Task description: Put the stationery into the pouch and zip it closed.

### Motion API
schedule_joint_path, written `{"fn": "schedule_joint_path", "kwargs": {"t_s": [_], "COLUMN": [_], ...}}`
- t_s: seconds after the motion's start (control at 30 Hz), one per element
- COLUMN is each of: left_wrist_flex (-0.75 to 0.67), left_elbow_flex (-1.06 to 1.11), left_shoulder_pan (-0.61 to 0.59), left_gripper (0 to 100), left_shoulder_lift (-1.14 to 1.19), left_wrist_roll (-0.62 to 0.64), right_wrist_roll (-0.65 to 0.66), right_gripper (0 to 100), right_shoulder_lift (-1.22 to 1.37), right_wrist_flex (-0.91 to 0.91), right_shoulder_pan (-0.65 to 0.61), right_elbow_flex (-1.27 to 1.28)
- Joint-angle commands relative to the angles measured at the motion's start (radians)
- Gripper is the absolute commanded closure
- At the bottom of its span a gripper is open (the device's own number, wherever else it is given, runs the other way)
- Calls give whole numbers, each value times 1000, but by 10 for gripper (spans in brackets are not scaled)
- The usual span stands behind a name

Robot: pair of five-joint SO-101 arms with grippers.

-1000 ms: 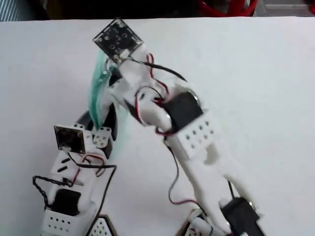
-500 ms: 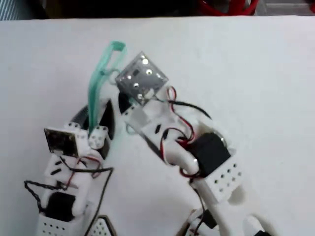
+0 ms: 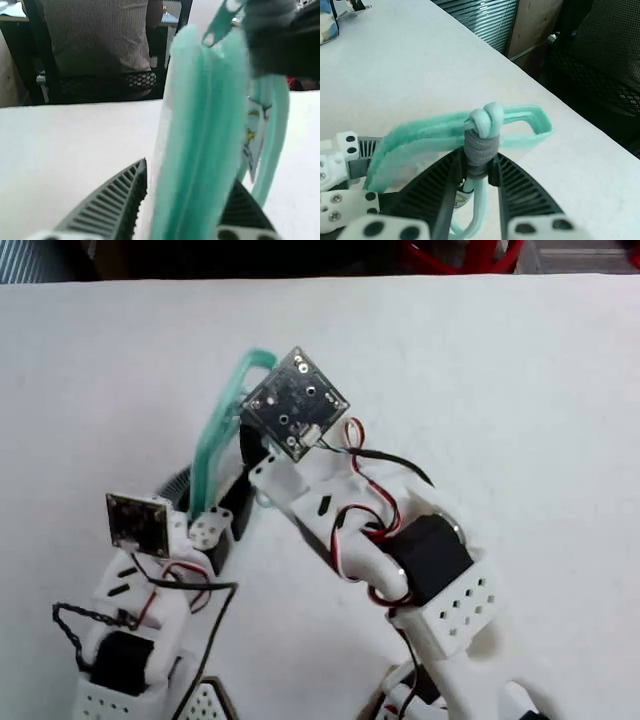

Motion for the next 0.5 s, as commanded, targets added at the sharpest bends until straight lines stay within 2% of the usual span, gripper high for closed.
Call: {"fn": "schedule_joint_path", "kwargs": {"t_s": [0.0, 0.13, 0.37, 0.47], "left_wrist_flex": [132, 195, 146, 143], "left_elbow_flex": [-141, -210, -255, -253], "left_shoulder_pan": [12, 12, 44, 82], "left_gripper": [787, 786, 790, 851], "left_shoulder_lift": [-8, -8, -8, -8], "left_wrist_roll": [14, 14, 8, 6], "right_wrist_roll": [12, 12, 12, 12], "right_gripper": [981, 981, 981, 981], "right_shoulder_lift": [-18, -22, -30, -36], "right_wrist_flex": [-8, 2, 51, 51], "right_shoulder_pan": [-5, -18, -96, -93], "right_elbow_flex": [-6, -6, -14, -14]}}
